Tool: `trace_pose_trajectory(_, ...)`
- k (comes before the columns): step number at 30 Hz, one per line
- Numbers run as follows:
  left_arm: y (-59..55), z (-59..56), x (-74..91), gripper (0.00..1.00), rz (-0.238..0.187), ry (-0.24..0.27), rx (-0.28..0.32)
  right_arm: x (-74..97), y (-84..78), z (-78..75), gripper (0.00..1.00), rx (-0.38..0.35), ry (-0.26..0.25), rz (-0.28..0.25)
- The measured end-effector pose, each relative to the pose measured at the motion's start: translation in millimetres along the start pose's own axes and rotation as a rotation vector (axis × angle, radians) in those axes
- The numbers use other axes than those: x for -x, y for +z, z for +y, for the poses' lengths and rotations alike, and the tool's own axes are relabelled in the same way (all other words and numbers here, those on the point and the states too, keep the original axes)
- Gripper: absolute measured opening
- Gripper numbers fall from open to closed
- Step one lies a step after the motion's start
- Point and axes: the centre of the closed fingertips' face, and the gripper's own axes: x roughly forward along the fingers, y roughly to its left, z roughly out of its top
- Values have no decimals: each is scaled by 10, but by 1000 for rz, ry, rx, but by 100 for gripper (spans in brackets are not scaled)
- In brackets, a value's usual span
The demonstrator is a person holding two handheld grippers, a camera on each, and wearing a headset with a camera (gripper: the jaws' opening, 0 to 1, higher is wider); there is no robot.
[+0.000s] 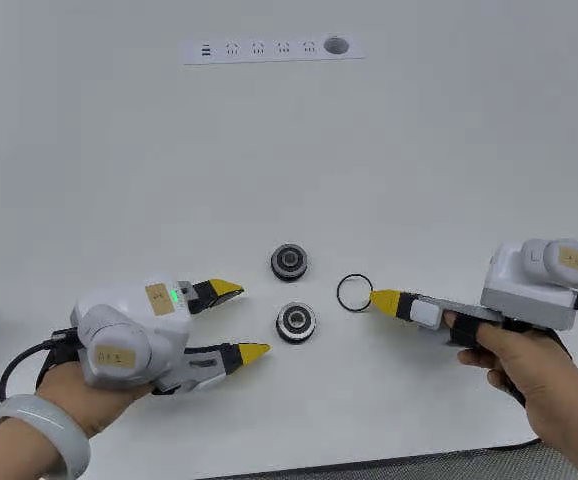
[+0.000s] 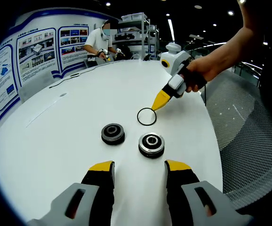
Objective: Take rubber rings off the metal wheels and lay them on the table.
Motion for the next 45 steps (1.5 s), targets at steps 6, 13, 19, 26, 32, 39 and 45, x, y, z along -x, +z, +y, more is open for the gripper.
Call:
trace_pose_trajectory(6, -3, 6, -5, 44, -1, 0, 1, -8, -22, -7, 8, 63, -18, 13)
trace_pose_trajectory(13, 2, 18, -6, 45, -7, 2, 3, -8, -22, -3, 19, 124, -28, 13)
trace_pose_trajectory(19, 26, 20, -3, 45, -14, 5, 8, 20, 57, 36, 28, 176, -47, -15)
trace_pose_trajectory(26, 64, -16, -28, 43, -17, -4, 2, -20, 43, 212, 27, 168, 1, -7)
trace_pose_trajectory(32, 116, -58, -63, 39, -24, -19, -1, -73, -50, 316, 24, 170, 33, 20)
trace_pose_trajectory(39, 215, -111, -122, 34, -35, -34, -12, -146, -168, 392, 23, 167, 68, 53)
trace_pose_trajectory(45, 281, -147, -191, 28, -40, -48, -26, -189, -238, 414, 23, 162, 81, 71)
